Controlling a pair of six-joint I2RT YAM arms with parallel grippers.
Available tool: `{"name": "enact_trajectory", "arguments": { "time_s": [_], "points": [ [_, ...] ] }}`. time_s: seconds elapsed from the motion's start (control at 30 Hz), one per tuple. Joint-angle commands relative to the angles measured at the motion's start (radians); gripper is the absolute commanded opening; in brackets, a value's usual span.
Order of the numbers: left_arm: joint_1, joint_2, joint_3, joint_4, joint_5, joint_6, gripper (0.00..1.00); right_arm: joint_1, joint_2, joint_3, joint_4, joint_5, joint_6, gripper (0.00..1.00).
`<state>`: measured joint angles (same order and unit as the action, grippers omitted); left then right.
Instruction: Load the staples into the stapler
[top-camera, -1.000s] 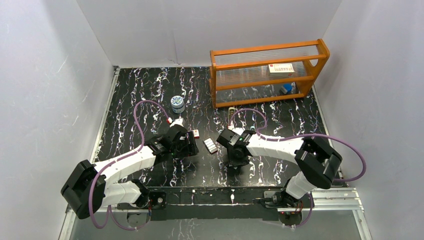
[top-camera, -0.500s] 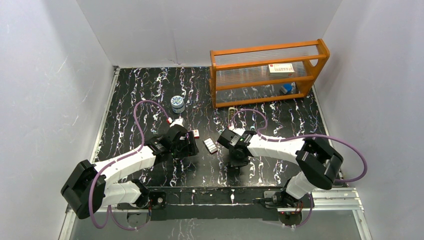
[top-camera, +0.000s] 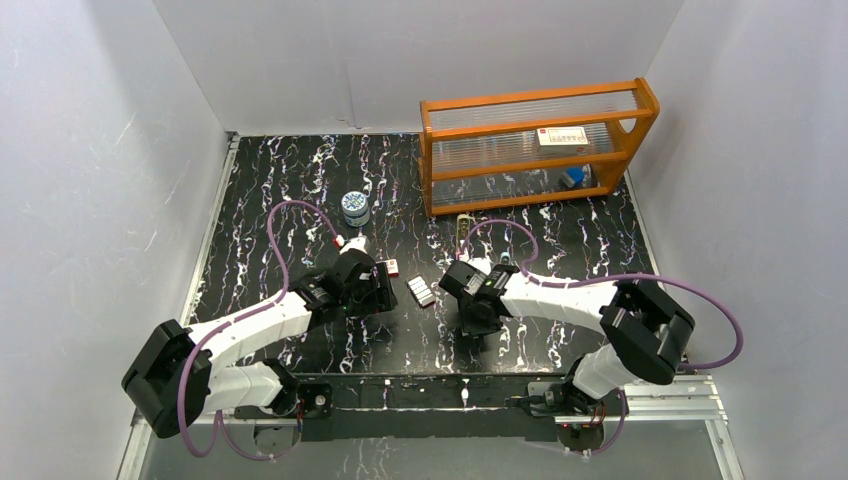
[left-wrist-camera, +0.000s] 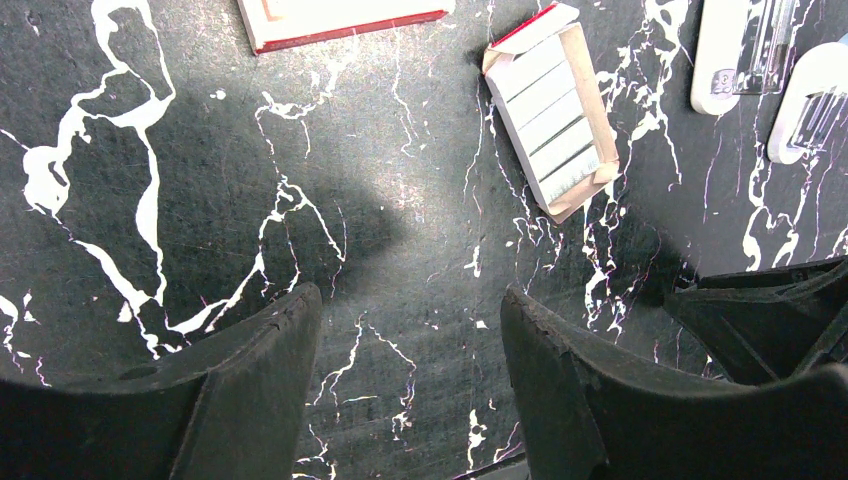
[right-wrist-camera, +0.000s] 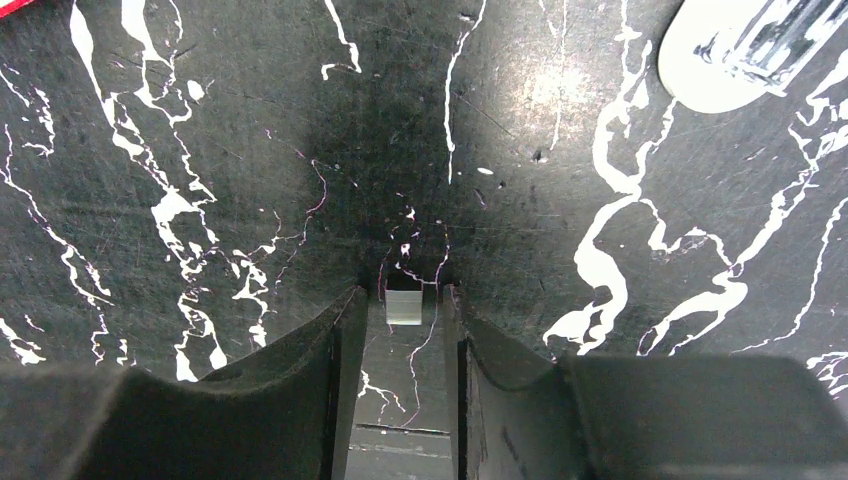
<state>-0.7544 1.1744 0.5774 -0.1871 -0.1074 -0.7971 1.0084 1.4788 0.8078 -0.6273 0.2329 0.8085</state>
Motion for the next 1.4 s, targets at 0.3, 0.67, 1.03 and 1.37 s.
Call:
{"name": "enact_trajectory", "arguments": {
  "time_s": [0.3,0.67,1.03,1.37],
  "points": [
    [0.007,-0.002,-0.01,-0.002,-0.005,-0.004,0.63,0.004,0.014,0.032,-0.003,0.081,0.11,0.39],
    [0.007,-0.008,-0.012,-0.002,-0.008,-0.002,0.63,0.004,0.02,0.049,-0.003,0.088,0.104,0.31],
    [0.007,-0.006,-0.011,-0.001,-0.006,0.0,0.63,0.003,-0.003,0.052,-0.014,0.098,0.114,0.22],
    [0.007,0.002,-0.007,0.008,0.004,-0.006,0.63,-0.048,-0.07,0.125,-0.087,0.296,0.095,0.23]
  ]
}}
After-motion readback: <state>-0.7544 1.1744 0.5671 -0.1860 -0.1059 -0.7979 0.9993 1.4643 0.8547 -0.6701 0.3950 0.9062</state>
